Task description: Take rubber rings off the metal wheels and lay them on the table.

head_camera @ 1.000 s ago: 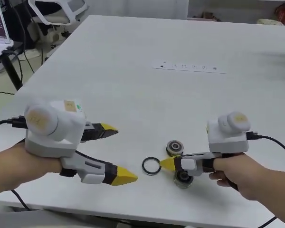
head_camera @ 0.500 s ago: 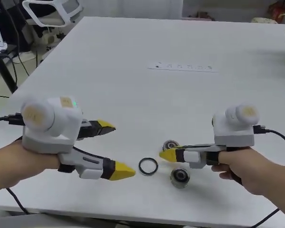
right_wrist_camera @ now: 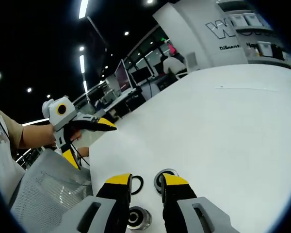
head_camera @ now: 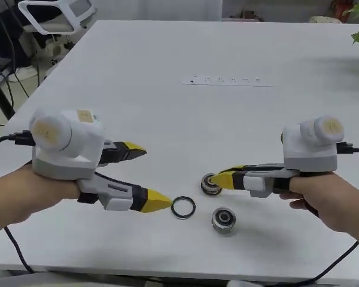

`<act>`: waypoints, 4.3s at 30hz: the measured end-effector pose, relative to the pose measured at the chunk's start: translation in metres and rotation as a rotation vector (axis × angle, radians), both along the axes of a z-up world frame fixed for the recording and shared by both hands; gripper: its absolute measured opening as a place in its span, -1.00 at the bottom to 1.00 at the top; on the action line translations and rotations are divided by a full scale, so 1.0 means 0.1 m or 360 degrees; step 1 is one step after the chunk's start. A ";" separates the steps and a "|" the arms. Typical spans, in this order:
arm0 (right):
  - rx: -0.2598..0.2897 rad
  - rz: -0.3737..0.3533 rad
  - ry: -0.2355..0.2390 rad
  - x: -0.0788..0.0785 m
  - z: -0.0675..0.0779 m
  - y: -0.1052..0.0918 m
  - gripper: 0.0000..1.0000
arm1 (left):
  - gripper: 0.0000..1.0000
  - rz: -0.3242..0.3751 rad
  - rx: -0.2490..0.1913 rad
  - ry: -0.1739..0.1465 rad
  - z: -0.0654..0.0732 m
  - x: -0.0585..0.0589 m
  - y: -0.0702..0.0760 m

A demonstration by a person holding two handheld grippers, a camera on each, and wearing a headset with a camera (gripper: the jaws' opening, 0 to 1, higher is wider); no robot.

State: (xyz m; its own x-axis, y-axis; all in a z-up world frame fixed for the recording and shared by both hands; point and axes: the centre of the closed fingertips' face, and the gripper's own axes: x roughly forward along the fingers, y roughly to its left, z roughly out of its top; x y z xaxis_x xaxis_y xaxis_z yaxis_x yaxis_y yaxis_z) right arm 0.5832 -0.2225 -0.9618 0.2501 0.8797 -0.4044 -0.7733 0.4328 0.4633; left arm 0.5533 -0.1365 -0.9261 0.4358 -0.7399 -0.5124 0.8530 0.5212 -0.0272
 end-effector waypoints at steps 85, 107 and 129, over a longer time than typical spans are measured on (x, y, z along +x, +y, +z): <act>-0.0371 0.0236 -0.0395 0.14 -0.58 -0.11 -0.84 | -0.57 -0.0135 0.0093 0.0083 -0.73 0.51 -0.89; -0.0342 0.0152 -0.0308 0.15 -0.57 -0.14 -1.00 | -0.73 -0.0166 0.0170 -0.0079 -0.74 0.53 -0.89; -0.0044 -0.0172 -0.0023 0.23 -0.40 -0.25 -1.00 | -0.74 -0.0069 0.0183 -0.0124 -0.75 0.48 -0.98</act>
State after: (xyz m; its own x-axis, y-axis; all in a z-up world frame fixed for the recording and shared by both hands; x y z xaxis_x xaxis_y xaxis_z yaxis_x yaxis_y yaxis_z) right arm 0.6057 -0.2480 -1.0019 0.3487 0.8360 -0.4237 -0.7280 0.5263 0.4393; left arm 0.6014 -0.2347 -1.0009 0.4463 -0.6973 -0.5609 0.8721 0.4795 0.0978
